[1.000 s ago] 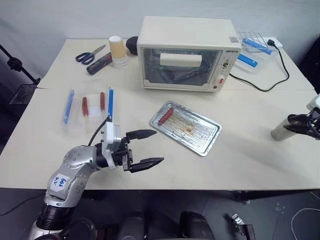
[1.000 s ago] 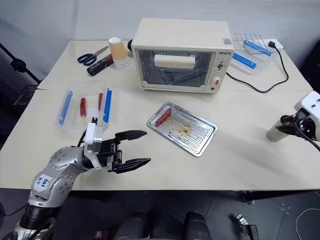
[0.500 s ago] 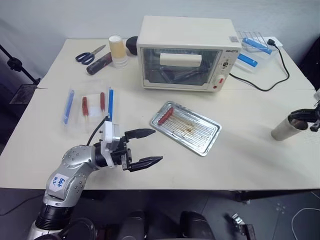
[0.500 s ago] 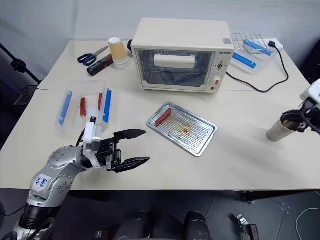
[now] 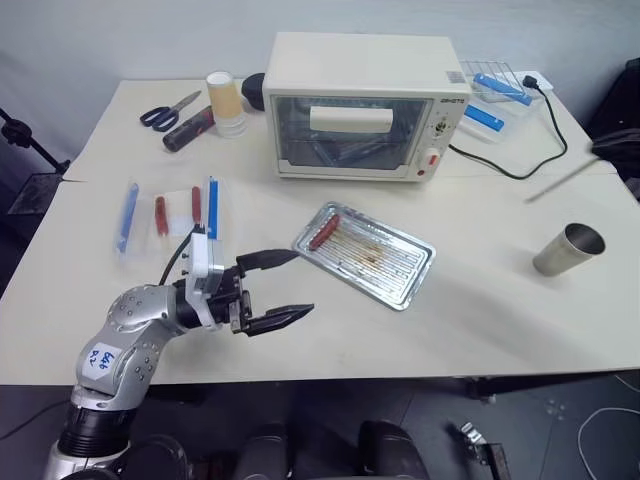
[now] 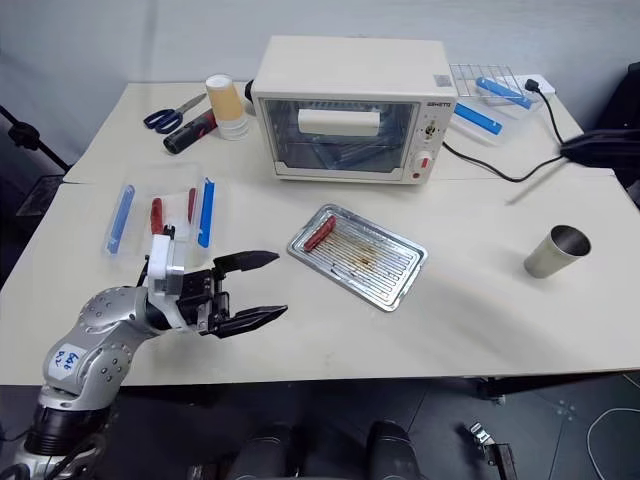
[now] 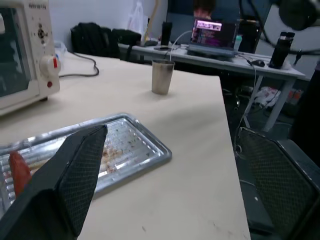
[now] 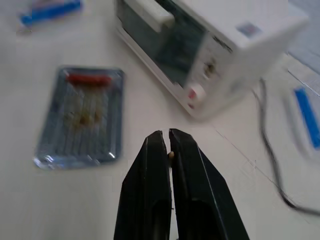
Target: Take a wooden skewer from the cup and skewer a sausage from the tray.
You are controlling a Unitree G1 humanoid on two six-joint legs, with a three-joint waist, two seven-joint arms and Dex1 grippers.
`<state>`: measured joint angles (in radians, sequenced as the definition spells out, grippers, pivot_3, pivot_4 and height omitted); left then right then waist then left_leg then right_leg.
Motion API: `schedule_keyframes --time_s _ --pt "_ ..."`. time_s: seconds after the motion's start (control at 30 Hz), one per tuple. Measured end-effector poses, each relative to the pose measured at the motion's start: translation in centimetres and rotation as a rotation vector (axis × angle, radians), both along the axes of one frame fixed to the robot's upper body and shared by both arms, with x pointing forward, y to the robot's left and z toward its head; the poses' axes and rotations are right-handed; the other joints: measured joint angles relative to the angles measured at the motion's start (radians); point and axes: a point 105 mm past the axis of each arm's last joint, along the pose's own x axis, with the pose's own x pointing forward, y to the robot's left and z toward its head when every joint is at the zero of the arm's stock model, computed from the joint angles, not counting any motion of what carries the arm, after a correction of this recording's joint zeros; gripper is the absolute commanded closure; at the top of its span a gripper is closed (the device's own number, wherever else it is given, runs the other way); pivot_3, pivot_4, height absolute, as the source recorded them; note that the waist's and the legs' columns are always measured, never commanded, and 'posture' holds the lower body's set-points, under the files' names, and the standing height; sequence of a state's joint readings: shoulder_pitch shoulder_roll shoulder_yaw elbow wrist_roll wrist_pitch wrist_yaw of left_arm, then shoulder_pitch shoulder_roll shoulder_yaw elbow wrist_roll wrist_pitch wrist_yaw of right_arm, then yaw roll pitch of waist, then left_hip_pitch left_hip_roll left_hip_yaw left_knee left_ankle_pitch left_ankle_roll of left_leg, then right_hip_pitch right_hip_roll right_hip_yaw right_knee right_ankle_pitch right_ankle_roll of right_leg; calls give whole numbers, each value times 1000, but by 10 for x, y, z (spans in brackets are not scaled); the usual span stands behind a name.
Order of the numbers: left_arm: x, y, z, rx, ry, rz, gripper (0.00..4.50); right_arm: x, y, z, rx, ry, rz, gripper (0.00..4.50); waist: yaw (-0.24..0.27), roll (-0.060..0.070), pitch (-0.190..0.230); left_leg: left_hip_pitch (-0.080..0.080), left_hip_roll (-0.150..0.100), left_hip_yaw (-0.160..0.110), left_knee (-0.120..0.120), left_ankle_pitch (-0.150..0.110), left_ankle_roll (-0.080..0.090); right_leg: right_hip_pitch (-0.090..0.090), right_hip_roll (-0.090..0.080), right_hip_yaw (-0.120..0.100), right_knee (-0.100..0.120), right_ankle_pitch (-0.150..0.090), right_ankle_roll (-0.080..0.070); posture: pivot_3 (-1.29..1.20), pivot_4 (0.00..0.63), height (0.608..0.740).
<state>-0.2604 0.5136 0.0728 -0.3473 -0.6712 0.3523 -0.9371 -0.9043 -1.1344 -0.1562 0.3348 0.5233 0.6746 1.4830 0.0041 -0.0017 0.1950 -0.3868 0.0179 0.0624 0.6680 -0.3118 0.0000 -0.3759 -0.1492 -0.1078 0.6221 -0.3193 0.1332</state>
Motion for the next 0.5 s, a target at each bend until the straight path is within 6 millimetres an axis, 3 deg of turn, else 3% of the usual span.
schedule_keyframes --time_s 0.17,0.27,0.5 --pt "15 -14 15 -160 -19 55 0 7 58 -18 221 70 184 4479 17 0 0 -3 -1 -3 2 0 0 0 0 -3 0 0 1 0 150 740" --pt "26 -28 21 -238 -28 71 0 5 87 -19 382 120 275 4479 25 0 0 -6 -1 -7 8 0 0 0 -1 -6 1 1 2 0 150 740" --pt "35 -52 35 -352 -19 63 0 -6 102 -8 558 215 333 4479 23 0 0 -11 -2 -11 13 -1 2 0 0 -10 1 2 2 0 150 740"
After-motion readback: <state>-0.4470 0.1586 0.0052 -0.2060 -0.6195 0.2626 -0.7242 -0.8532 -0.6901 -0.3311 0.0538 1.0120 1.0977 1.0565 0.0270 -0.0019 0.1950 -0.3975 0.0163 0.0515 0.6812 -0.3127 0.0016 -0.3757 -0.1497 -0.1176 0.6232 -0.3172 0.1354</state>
